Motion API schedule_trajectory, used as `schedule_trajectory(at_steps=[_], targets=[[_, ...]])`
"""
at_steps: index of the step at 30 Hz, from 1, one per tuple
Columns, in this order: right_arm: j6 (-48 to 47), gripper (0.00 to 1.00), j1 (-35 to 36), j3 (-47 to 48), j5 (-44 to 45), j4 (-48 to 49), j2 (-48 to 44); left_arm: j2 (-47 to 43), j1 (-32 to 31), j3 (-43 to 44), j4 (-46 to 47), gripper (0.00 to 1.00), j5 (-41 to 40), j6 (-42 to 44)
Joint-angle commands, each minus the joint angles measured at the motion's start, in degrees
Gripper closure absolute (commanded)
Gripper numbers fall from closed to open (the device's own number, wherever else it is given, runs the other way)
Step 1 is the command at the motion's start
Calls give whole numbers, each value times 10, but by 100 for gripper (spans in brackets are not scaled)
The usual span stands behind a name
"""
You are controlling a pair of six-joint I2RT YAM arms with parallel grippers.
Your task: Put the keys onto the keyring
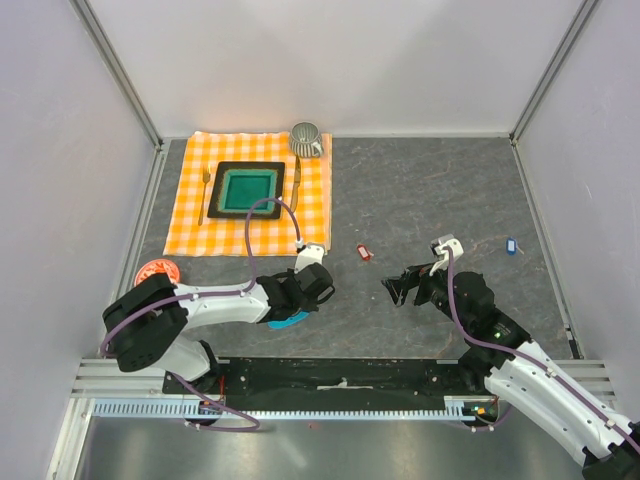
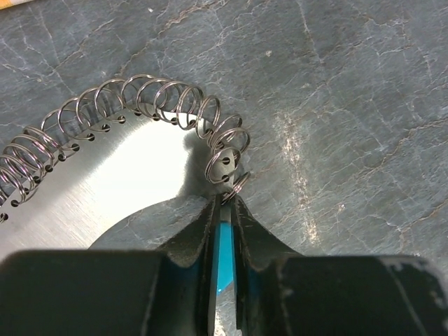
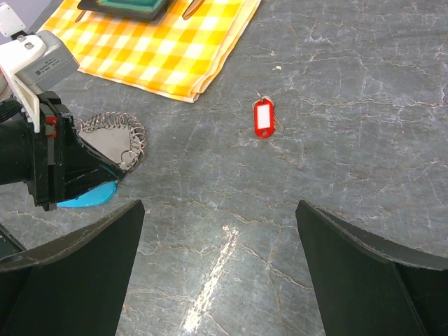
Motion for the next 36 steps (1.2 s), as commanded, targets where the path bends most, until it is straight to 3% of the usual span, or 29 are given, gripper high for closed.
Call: schedule_trajectory(at_steps=[1,5,12,18,25,36], targets=[[-5,2,0,16,5,11,1,2,1,12,5,86,-16,12],[-4,2,1,15,5,9,-4,-1,2,22,-10,98,-7,27],[-4,2,1,18,6,7,-6,5,1,93,-140,98,-12,67],[-6,2,1,23,7,-4,-5,84,0,191,-271,98,0,102],[-10,2,0,30,12,-21,3,158,0,264,-349,98,25,131],[-10,2,1,32,11,-20,11,238,3,379,-394,98,60,211]])
